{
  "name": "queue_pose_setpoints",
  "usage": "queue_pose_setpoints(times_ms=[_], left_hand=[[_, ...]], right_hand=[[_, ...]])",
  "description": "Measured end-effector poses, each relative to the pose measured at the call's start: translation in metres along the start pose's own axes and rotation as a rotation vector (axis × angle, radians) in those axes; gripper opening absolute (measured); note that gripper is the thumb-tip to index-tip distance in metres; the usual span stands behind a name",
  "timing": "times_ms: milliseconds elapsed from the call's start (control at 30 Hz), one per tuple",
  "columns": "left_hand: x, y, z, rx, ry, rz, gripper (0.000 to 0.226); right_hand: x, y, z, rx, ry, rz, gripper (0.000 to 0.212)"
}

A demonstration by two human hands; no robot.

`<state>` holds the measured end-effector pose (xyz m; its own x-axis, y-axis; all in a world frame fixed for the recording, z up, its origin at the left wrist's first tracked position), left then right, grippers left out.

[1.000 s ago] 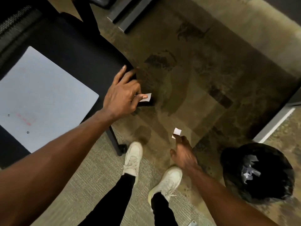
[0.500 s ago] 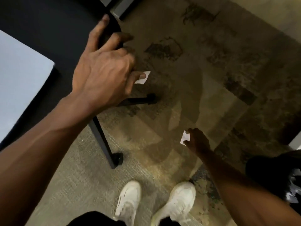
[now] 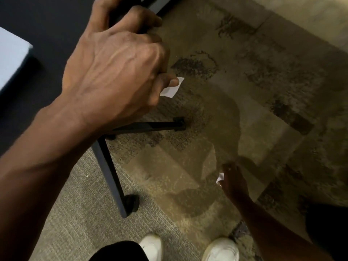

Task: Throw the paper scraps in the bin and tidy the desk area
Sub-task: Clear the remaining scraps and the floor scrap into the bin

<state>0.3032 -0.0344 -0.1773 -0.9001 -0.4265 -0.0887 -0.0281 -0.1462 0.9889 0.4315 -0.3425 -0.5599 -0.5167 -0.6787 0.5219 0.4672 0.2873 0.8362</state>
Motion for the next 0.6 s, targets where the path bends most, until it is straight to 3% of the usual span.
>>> queue_pose_setpoints(times_ms=[233,433,600], left_hand=[[-0.002,0.004,-0.002,-0.086,-0.051,-0.023,0.059],[-0.002,0.002,-0.002,-0.093,-0.072,-0.037,0.064],[0.0,-0.002,0.0,-0.071,-0.082,-0.064,0.071]], right_hand=[[-0.006,-0.011,-0.019,0.034,-0.029,-0.076,0.023],[0.004,-0.021,-0.025,-0.107,-0.006,-0.059,0.074],[0.005,-0.022,-0.028,-0.02,-0.06,-0.039,0.089]])
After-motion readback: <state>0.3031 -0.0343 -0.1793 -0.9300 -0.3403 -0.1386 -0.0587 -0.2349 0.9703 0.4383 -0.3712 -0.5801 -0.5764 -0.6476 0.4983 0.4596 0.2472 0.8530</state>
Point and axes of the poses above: each hand's wrist, its own x-axis away from the middle knuckle, its own y-axis out of the back of the hand, z = x × y, the point moved 2 cm from there along -x, towards the middle knuckle, and after that the axes turned 2 degrees about x, right-handed, at the moved point
